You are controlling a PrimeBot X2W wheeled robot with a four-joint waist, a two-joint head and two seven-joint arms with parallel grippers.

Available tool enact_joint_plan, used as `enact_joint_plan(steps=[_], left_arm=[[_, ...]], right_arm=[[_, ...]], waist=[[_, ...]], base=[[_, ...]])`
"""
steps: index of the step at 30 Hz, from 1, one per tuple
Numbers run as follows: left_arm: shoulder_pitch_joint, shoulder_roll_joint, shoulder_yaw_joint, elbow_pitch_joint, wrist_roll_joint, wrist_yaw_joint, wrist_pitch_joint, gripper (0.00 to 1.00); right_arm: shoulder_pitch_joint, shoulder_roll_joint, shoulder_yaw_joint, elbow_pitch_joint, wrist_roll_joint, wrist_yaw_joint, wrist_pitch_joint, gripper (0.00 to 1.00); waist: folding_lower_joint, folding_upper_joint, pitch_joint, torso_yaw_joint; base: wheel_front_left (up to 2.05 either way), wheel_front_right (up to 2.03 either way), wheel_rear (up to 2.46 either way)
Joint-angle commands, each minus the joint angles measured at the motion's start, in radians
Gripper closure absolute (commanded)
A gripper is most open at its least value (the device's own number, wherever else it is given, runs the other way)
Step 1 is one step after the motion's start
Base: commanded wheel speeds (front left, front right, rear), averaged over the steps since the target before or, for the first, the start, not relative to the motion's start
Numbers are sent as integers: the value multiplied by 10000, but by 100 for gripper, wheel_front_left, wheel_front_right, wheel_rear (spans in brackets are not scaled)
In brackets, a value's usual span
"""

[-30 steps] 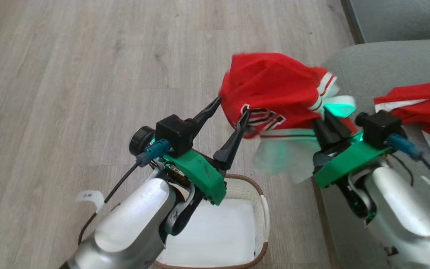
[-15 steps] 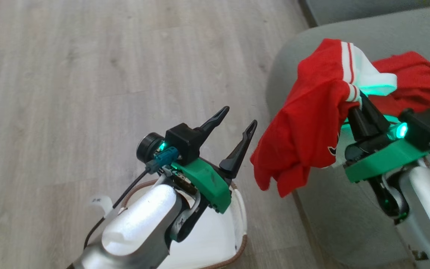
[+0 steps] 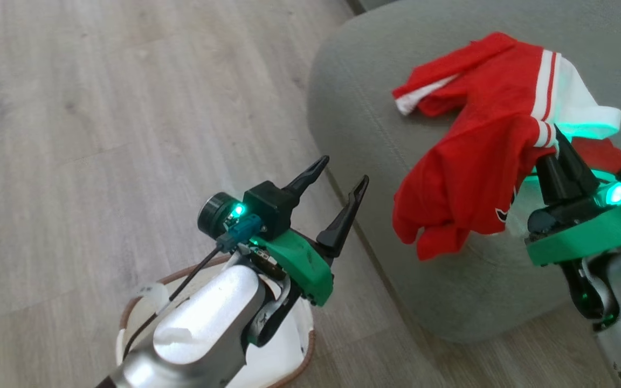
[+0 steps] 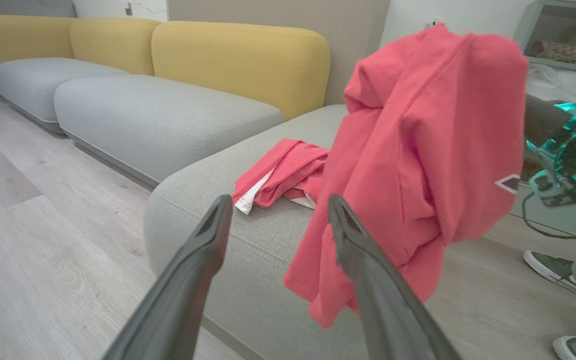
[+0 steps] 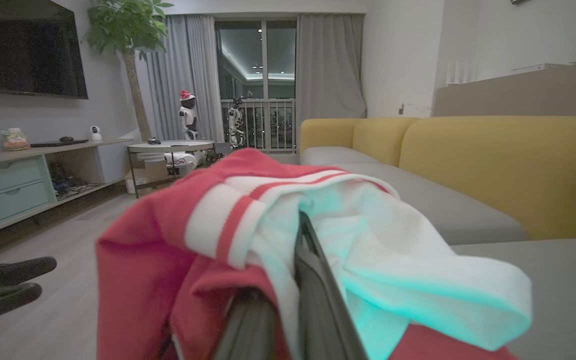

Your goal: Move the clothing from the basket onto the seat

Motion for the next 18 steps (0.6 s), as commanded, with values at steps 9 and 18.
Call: enact_joint_plan(steps=[9, 18], left_arm=[[-838, -114, 310, 125, 122, -97, -299, 0], [-967, -223, 254, 346, 67, -186, -412, 0]], right_arm=[[219, -178, -562, -718, -3, -2, -67, 100], [-47, -455, -713, -536, 93, -2, -67, 100]], waist=[[0, 0, 311, -983], [0, 0, 423, -923]], base=[[0, 0, 0], [0, 0, 0]])
